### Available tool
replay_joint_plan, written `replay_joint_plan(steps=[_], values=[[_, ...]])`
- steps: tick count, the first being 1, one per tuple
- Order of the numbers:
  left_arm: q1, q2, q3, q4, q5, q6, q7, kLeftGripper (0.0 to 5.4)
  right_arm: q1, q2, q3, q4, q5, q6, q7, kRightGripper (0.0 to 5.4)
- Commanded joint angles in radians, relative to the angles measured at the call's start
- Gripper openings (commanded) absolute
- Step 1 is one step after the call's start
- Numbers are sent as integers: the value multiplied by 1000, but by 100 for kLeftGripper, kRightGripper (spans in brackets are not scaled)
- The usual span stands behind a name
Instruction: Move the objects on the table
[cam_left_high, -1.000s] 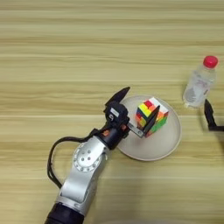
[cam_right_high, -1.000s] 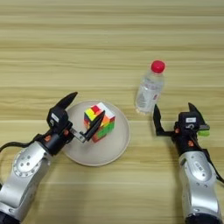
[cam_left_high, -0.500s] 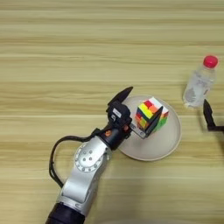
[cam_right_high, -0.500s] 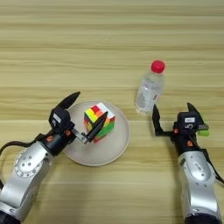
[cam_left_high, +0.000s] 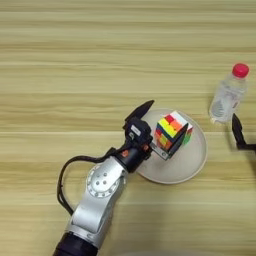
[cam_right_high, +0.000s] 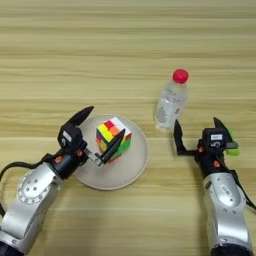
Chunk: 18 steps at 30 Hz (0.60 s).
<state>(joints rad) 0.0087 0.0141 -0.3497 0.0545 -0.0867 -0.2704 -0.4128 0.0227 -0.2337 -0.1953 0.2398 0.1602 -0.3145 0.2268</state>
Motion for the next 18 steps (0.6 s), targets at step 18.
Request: replay_joint_plan(steps=[18], values=[[-13, -25, -36, 62, 32, -15, 1, 540, -3, 3, 0, 12, -8, 5, -5, 539]])
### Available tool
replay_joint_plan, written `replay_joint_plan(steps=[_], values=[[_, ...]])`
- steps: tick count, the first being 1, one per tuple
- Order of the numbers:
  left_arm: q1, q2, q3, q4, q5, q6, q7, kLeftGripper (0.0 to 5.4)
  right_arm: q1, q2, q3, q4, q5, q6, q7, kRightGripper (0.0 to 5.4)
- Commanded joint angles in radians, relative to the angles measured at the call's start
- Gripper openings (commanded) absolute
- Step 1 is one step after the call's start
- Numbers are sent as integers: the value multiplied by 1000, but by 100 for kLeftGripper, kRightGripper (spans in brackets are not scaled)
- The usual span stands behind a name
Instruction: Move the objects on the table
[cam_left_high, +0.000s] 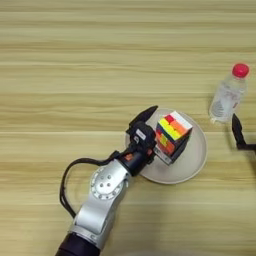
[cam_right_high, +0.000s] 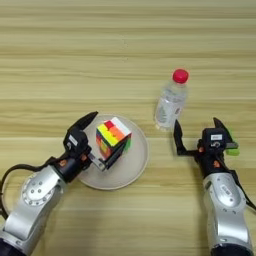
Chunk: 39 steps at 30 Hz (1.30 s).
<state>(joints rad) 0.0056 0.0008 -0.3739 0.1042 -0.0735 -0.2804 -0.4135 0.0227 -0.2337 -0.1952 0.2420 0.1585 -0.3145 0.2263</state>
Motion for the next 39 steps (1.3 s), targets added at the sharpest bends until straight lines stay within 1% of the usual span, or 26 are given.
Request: replay_joint_plan(steps=[1, 15, 25, 37, 38, 39], values=[[-10, -12, -12, 15, 19, -6, 1, 540, -3, 3, 0, 11, -6, 6, -4, 539], [-31, -19, 18, 83, 15, -25, 0, 540, -3, 4, -3, 19, -6, 1, -5, 539], [-41, -34, 12, 127, 17, -40, -6, 540, -9, 4, -4, 21, -7, 1, -7, 539], [-45, -37, 7, 140, 12, -52, -28, 540, -18, 4, -5, 31, -6, -1, -7, 539], [-45, -37, 7, 141, 12, -53, -29, 518, -18, 4, -5, 31, -6, -1, -7, 540], [-45, -37, 7, 142, 11, -55, -31, 514, -18, 4, -5, 32, -6, -2, -7, 540]])
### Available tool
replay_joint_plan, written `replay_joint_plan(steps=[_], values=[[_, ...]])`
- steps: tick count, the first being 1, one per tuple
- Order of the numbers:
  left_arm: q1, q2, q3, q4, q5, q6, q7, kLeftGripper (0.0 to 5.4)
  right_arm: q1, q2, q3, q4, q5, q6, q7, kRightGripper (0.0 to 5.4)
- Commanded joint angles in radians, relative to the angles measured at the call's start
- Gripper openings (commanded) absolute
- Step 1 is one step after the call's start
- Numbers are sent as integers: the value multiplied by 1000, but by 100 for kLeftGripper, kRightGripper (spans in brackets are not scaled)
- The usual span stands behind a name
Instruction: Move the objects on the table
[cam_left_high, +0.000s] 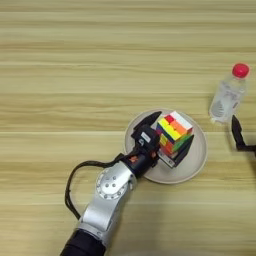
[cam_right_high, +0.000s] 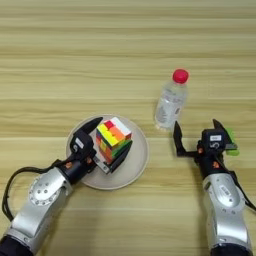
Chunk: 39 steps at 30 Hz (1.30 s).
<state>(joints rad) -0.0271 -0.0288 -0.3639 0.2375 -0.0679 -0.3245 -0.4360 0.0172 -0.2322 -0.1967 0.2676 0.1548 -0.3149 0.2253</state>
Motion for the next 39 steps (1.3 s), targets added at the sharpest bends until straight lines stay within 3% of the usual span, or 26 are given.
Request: replay_joint_plan(steps=[1, 19, 31, 39], values=[[-12, -8, -2, 9, 3, -12, -11, 505, -13, 3, -4, 7, -2, -2, -6, 540], [-12, -8, 7, 14, 3, -12, -12, 332, -14, 1, -8, 9, -1, -1, -5, 540], [7, 11, 37, -85, -9, -1, 5, 329, -14, 3, -9, 15, 0, -2, -4, 540], [8, 27, 115, -153, -14, 25, 65, 329, -15, 3, -7, 14, 0, -1, -2, 540]])
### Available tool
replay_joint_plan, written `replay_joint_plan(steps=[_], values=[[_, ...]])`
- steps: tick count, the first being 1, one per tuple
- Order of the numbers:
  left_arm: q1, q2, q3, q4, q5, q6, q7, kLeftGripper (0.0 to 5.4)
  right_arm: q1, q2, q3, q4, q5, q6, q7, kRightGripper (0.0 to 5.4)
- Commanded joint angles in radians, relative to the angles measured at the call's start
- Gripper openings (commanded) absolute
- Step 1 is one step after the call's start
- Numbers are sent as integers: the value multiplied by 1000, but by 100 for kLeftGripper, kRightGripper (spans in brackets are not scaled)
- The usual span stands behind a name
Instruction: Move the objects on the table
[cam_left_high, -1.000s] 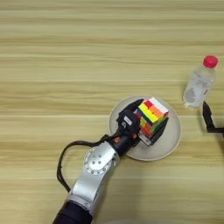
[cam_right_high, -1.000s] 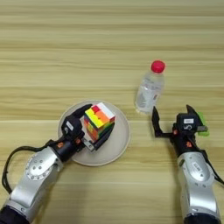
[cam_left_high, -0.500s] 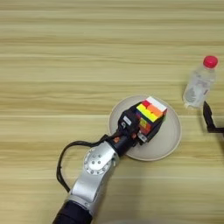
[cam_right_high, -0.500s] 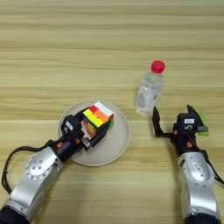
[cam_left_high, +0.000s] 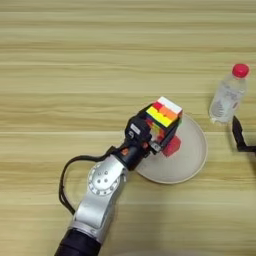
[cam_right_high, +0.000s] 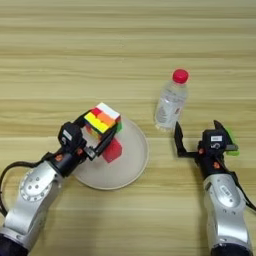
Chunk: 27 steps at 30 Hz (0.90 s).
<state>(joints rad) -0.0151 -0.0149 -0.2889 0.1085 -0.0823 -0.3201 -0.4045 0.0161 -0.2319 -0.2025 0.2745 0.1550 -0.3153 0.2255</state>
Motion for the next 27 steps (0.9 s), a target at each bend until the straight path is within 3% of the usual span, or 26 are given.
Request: replay_joint_plan(steps=[1, 7, 9, 16, 27], values=[[-8, 16, 56, -22, 8, 22, 51, 329, -14, 3, -1, 7, -1, 0, -2, 540], [-58, 26, 186, 47, 27, 32, 187, 329, -16, 4, 0, 10, -1, -1, -2, 540], [-69, 37, 208, 74, 53, 18, 226, 329, -16, 4, 0, 9, -2, -1, -2, 540], [-58, 41, 288, 95, 33, 16, 297, 329, -9, 7, -1, 2, -2, 0, -6, 540], [-58, 31, 299, 221, 45, -10, 305, 329, -12, 6, 0, 0, -2, 3, -4, 540]])
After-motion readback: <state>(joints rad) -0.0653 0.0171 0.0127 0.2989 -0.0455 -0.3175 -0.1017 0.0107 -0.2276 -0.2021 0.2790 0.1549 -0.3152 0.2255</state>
